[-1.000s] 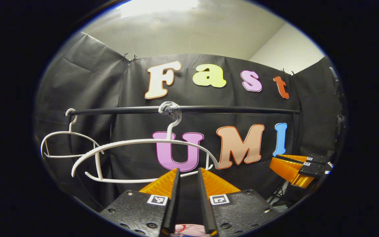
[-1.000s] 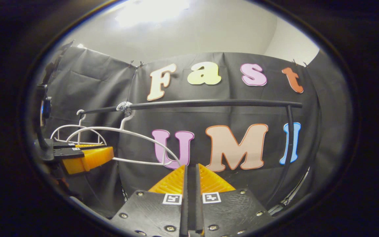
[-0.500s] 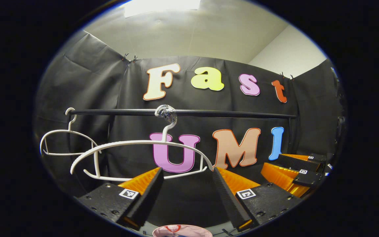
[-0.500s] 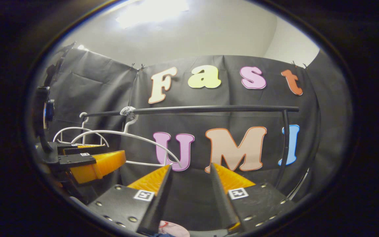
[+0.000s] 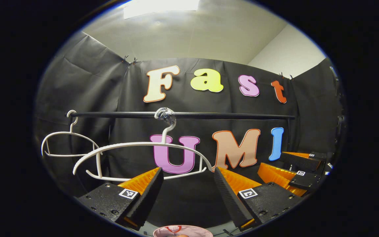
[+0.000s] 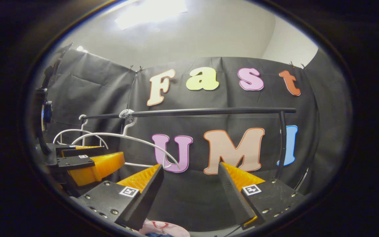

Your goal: Grasp the clothes on the hanger with both hands and then place them into the laundry hamper below.

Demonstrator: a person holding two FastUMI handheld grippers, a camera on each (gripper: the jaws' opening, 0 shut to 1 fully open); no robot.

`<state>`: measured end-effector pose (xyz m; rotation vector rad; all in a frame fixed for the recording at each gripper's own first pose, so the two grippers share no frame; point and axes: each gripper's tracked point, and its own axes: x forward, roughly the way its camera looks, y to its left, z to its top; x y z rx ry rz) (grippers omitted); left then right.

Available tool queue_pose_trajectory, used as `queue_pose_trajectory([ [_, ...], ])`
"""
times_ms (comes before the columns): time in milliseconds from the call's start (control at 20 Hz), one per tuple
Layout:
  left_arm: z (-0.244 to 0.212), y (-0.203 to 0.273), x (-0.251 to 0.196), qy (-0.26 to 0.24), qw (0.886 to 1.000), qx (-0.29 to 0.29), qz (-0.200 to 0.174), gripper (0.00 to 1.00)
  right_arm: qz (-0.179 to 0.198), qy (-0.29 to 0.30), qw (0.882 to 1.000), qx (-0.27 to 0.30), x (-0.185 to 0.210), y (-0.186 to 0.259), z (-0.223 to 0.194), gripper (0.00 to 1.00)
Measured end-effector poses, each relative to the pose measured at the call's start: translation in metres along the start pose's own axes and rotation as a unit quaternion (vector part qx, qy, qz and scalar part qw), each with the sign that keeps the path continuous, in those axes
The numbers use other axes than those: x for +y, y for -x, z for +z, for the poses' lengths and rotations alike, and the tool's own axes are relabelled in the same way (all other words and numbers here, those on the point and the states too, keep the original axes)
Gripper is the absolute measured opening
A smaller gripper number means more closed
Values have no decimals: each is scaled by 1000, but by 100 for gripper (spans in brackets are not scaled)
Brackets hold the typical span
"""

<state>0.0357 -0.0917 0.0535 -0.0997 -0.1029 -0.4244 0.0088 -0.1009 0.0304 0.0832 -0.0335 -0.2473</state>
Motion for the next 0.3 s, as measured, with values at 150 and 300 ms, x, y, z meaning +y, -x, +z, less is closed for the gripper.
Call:
queue_pose_trajectory([
  [150,0,1,0,-2,1000,0,1,92,0,1,1000,1,-1,1,0,96],
  [300,-1,3,1,0,1000,2,2,95,0,1,1000,0,-1,6,-1,96],
])
